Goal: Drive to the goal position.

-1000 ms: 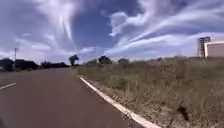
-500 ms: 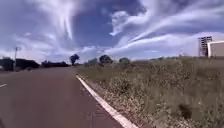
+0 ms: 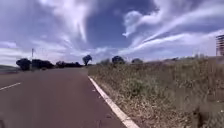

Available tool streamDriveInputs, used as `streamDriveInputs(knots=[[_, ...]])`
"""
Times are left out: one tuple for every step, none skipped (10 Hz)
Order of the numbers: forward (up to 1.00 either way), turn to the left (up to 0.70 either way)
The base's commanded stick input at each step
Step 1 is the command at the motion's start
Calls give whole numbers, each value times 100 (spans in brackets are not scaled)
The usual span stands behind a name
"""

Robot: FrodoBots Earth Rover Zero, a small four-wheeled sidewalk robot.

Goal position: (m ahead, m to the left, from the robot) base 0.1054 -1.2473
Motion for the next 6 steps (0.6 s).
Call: streamDriveInputs(knots=[[0, 100], [0, 100], [0, 100], [0, 100], [0, 98], [0, 61]])
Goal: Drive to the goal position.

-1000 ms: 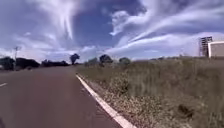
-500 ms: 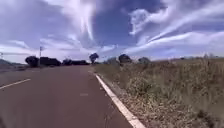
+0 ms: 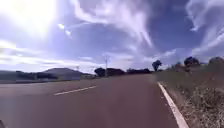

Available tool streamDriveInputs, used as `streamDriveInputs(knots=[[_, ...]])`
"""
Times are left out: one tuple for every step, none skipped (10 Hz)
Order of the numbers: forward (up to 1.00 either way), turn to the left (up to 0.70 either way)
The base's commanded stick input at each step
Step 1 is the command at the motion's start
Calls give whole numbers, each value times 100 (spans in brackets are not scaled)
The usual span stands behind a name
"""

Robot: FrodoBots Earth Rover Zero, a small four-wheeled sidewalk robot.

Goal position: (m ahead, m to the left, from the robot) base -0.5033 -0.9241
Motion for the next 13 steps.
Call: streamDriveInputs(knots=[[0, 27], [0, 12], [0, 0], [0, 0], [0, 0], [0, 0], [0, 0], [0, 0], [0, 0], [0, 0], [0, -1], [0, -27], [0, -52]])
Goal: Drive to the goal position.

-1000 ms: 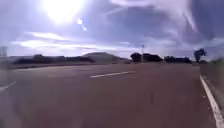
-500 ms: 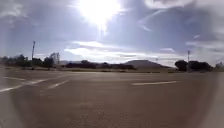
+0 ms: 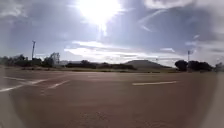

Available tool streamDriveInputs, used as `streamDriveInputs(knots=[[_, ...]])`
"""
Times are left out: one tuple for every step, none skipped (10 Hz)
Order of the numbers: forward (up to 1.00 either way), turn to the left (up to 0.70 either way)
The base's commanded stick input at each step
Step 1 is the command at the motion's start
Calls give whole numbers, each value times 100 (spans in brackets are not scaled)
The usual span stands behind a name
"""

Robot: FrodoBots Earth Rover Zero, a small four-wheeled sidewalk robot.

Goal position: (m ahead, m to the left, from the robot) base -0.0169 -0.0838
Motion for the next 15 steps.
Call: streamDriveInputs(knots=[[0, -78], [0, -100], [0, -100], [0, -100], [0, -100], [0, -100], [0, -100], [0, -100], [0, -100], [0, -100], [0, -100], [0, -100], [0, -100], [0, -100], [0, -100]])
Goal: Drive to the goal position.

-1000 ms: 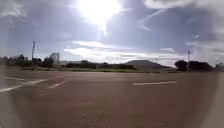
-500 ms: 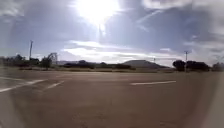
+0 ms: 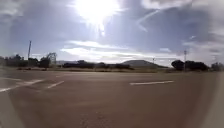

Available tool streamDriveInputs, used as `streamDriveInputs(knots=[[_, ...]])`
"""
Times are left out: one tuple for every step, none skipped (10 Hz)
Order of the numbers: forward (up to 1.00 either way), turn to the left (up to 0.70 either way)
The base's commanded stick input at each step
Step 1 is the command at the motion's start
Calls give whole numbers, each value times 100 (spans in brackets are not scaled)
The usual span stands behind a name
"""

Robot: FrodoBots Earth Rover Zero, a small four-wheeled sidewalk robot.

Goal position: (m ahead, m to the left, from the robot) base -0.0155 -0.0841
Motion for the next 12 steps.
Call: streamDriveInputs(knots=[[0, -100], [0, -100], [5, -97], [15, -91], [24, -86], [34, -80], [43, -74], [53, -68], [62, -63], [72, -57], [81, -51], [91, -46]])
